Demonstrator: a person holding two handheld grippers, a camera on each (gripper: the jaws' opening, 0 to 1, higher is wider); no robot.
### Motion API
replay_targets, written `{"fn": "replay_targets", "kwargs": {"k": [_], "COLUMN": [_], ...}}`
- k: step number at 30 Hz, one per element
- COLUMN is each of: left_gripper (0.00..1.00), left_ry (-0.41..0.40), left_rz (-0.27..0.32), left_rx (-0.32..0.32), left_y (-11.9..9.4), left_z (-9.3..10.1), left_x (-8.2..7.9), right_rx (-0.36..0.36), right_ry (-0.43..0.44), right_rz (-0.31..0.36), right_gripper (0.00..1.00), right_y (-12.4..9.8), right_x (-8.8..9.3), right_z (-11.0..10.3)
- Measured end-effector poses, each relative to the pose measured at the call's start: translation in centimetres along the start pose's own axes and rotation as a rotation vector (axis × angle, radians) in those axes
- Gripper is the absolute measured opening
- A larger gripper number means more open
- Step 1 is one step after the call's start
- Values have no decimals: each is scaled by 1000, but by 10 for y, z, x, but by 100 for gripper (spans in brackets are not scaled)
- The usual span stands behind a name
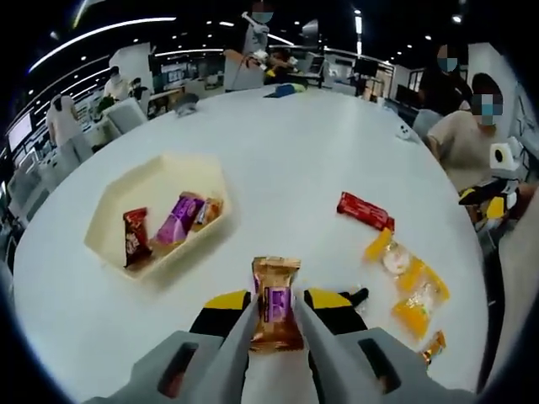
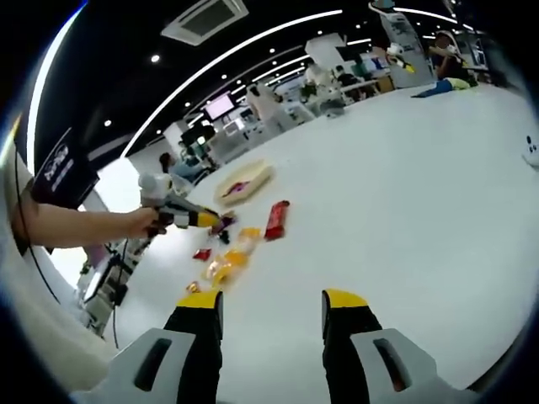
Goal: Place the target food into the container with the food tongs after gripping and lifting it, then release it inside without dropping or visibly crushing the food.
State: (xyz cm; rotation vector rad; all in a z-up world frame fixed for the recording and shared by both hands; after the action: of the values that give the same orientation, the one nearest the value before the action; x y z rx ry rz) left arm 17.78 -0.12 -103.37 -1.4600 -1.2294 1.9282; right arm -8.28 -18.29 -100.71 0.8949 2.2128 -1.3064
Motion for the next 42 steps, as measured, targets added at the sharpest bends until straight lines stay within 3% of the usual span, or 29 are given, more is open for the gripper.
{"fn": "replay_targets", "kwargs": {"k": [8,17,29,42], "left_gripper": [18,16,16,17], "left_ry": [-25,14,-11,-54], "left_rz": [-5,-16,45,89], "left_rx": [6,-5,-48,-96], "left_y": [1,-6,-33,-42], "left_z": [-3,0,-23,-49], "left_x": [-2,-4,-23,-40], "right_rx": [3,-4,-25,-14], "right_ry": [8,1,-10,-7], "right_rz": [-4,-8,-9,14], "right_gripper": [47,46,46,45], "right_y": [2,5,11,6], "right_x": [0,-2,-5,-7], "right_z": [3,3,0,4]}}
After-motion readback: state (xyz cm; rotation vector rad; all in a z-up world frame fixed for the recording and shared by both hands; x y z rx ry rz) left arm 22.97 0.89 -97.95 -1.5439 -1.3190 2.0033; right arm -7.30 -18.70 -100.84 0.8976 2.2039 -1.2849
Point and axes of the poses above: the point that each gripper's makers call its tool centre point, and the gripper's own axes: y roughly forward along the fingers, z roughly to its right, x roughly out of its underside, the point moved 2 cm from there along -y, roughly backward along the fingers, and after that the axes turned 13 degrees about -z, right-handed, at the moved point
